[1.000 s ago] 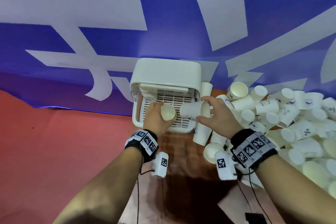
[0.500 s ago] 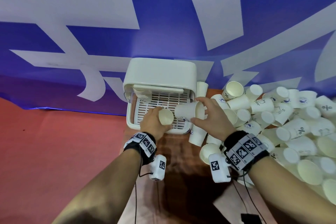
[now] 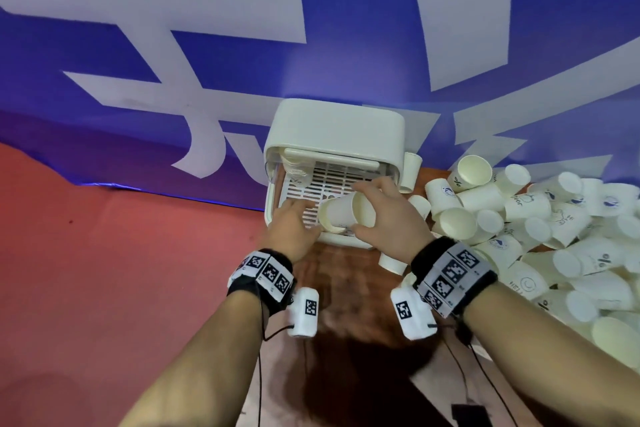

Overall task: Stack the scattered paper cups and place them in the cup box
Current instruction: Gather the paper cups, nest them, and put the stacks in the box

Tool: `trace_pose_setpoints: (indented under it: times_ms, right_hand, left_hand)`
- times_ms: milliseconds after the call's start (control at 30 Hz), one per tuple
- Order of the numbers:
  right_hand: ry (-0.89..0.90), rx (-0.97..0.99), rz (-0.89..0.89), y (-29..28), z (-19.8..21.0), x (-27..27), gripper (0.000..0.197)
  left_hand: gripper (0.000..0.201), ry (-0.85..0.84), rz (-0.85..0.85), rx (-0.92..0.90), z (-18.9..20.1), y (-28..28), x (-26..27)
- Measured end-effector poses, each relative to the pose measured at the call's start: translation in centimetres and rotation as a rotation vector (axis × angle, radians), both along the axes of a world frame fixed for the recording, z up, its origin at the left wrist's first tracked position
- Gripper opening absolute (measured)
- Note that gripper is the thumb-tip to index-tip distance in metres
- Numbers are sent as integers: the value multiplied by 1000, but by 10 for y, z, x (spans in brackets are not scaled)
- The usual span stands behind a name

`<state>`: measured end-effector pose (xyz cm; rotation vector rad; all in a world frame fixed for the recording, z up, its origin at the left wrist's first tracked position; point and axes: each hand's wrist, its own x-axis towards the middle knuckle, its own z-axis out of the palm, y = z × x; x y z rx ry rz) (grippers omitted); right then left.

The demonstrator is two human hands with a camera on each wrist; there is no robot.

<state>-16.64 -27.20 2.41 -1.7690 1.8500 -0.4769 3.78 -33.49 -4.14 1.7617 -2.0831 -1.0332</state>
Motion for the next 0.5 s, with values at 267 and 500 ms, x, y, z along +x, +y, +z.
trace_pose_setpoints:
  times_ms: [267, 500]
  right_hand:
    - [234, 109, 128, -26, -15, 24, 72]
    - [339, 196, 178, -45, -35, 41, 68]
  left_hand:
    - [41, 110, 157, 26, -10, 13, 31]
    - [36, 148, 210, 9, -10, 8, 39]
